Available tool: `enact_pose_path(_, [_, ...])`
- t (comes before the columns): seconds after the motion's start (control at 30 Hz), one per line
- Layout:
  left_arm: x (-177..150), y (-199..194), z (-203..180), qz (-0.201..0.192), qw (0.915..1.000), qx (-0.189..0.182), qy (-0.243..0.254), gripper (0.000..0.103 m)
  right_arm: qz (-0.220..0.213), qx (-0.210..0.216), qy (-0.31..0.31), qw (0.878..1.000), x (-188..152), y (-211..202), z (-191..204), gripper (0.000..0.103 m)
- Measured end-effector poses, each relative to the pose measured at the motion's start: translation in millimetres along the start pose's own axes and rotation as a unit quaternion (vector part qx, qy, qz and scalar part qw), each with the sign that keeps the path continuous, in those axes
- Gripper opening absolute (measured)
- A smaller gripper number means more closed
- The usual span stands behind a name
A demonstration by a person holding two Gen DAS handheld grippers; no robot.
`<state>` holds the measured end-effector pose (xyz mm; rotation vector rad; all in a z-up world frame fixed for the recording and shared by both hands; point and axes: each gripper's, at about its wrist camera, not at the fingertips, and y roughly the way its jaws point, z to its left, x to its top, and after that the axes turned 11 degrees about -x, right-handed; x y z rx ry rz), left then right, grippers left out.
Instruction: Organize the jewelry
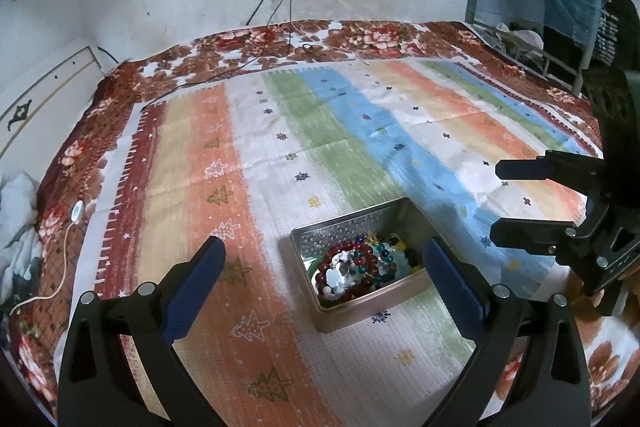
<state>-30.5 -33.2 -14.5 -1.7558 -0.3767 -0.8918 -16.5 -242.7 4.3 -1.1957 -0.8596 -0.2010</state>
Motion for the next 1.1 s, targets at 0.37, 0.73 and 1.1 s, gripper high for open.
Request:
enact_pose_path(0.37, [0.4,-2.8,0.2,-0.006,1.0,-0.004,-0.001,0.097,0.001,0.0,0.001,1.0,-2.0,1.0,-2.1,0.098])
enact_pose_path(0.73, [0.1,-1.4,-2.6,-0.002,1.0,0.0,0.004,0.097,0.003,0.002,0.0,1.0,-3.3,2.7,-2.4,0.098])
enact_pose_path(1.1, [-0.6,3.3,-4.6,0.013,0.9997,-0.019,0.006,0.097,0.004,0.006,0.003,1.0,-8.1,4.7,-1.7,0.098])
